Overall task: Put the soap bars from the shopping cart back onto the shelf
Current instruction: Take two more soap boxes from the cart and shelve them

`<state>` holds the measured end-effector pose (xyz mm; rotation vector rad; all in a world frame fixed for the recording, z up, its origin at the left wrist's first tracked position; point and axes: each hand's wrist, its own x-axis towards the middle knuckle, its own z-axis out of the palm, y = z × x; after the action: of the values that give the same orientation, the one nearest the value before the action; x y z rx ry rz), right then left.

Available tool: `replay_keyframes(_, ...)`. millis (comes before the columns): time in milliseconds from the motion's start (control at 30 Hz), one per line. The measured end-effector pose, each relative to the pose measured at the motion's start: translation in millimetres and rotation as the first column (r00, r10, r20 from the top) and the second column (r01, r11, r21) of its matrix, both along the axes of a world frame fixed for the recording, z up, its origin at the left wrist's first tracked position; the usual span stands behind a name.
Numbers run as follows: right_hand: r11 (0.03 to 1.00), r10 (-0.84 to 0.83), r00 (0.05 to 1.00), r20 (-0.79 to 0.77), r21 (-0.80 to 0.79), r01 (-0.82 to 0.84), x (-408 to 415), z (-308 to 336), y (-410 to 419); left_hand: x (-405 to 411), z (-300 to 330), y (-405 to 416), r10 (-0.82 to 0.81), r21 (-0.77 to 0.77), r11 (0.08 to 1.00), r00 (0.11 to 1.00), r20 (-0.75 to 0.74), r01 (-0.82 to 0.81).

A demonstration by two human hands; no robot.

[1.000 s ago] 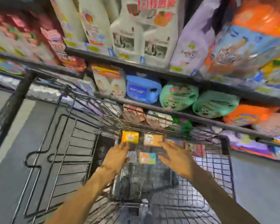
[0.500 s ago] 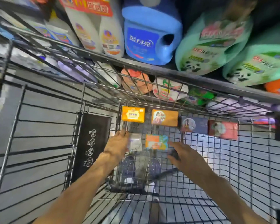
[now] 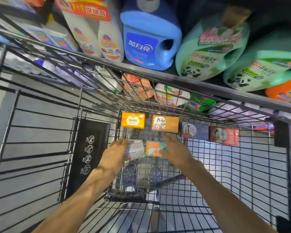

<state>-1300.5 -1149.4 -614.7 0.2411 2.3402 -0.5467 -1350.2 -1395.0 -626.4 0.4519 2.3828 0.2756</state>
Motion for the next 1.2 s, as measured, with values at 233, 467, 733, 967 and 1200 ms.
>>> replay_keyframes(233, 0.999, -0.027, 0.999, -0.021, -0.048, 0.026, 8, -16, 5, 14, 17, -9, 0.061, 0.027, 0.998, 0.998, -0.002, -0.060)
replay_keyframes(467, 0.990, -0.114, 0.987, -0.109, -0.100, 0.103, 31, 13, 4, 14, 48, -9, 0.074, 0.023, 0.997, 0.997, 0.007, -0.074)
replay_keyframes(733, 0.907, -0.398, 0.902, -0.164, -0.218, 0.361, 61, 113, 50, -1, 132, 19, -0.029, 0.174, 0.984, 1.000, 0.006, 0.027)
replay_keyframes(967, 0.840, -0.541, 0.782, -0.310, -0.237, 0.487, 118, 274, 99, -12, 227, 65, -0.123, 0.458, 0.880, 0.992, -0.035, 0.125)
replay_keyframes(1200, 0.782, -0.595, 0.602, -0.532, -0.214, 0.585, 203, 410, 162, 24, 411, 195, -0.409, 0.453, 0.748, 0.875, -0.259, 0.484)
